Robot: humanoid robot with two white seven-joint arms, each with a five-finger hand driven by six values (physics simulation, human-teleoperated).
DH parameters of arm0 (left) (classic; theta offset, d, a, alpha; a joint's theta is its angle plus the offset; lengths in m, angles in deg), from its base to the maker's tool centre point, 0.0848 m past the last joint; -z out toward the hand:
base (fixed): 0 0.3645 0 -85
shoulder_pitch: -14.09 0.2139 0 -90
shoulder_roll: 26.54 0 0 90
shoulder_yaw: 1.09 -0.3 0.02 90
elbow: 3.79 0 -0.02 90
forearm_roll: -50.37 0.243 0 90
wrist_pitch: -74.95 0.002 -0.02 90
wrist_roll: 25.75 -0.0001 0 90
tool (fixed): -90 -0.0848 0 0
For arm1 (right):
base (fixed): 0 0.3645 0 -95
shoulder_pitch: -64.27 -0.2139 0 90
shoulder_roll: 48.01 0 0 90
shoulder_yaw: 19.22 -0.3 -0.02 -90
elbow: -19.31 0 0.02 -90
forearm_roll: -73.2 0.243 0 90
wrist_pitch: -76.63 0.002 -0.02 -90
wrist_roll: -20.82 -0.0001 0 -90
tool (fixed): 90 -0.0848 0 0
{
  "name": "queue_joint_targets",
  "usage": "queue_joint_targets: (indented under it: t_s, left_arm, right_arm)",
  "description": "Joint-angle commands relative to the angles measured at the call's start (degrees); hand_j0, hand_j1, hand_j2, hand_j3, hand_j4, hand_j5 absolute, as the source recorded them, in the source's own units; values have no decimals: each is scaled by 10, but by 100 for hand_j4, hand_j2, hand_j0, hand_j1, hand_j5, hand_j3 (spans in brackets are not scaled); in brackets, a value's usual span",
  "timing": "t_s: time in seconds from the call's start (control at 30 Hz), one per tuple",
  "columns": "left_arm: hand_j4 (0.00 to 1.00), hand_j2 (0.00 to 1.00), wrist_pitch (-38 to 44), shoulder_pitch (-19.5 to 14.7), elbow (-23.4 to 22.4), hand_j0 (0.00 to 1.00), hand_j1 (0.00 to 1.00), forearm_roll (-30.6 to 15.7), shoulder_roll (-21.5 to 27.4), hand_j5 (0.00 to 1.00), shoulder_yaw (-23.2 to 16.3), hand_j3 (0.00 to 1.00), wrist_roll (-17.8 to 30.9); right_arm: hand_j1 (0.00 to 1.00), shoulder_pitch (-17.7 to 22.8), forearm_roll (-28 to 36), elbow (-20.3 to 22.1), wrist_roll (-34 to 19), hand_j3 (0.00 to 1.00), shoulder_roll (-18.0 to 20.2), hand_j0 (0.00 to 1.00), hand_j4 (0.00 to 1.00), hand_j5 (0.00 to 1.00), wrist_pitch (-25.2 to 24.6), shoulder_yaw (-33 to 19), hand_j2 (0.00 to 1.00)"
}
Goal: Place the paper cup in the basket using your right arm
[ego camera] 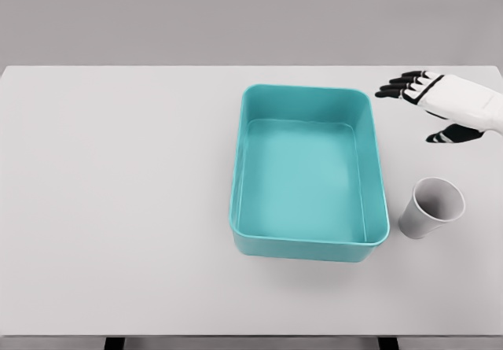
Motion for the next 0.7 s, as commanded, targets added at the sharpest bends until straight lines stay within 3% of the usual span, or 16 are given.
queue_joint_targets:
  t_s: [0.0, 0.17, 0.27, 0.33, 0.4, 0.67]
  left_arm:
    - [100, 100, 0, 0, 0, 100, 100, 0, 0, 100, 0, 100, 0]
    - [100, 100, 0, 0, 0, 100, 100, 0, 0, 100, 0, 100, 0]
    - [100, 100, 0, 0, 0, 100, 100, 0, 0, 100, 0, 100, 0]
    - [100, 100, 0, 0, 0, 100, 100, 0, 0, 100, 0, 100, 0]
    - [100, 100, 0, 0, 0, 100, 100, 0, 0, 100, 0, 100, 0]
    - [100, 100, 0, 0, 0, 100, 100, 0, 0, 100, 0, 100, 0]
  right_arm:
    - [100, 0, 4, 0, 1, 100, 9, 100, 100, 100, 9, 2, 100]
    - [100, 1, 37, -1, 1, 100, 39, 100, 100, 100, 9, 0, 100]
    - [100, 15, 142, -1, 1, 100, 77, 100, 100, 100, 9, 2, 100]
    - [100, 41, 267, 0, 1, 100, 91, 100, 100, 100, 9, 2, 100]
    - [100, 57, 340, 1, 1, 100, 110, 100, 100, 100, 9, 1, 100]
    - [100, 168, 531, 2, 1, 100, 134, 100, 100, 100, 9, 2, 100]
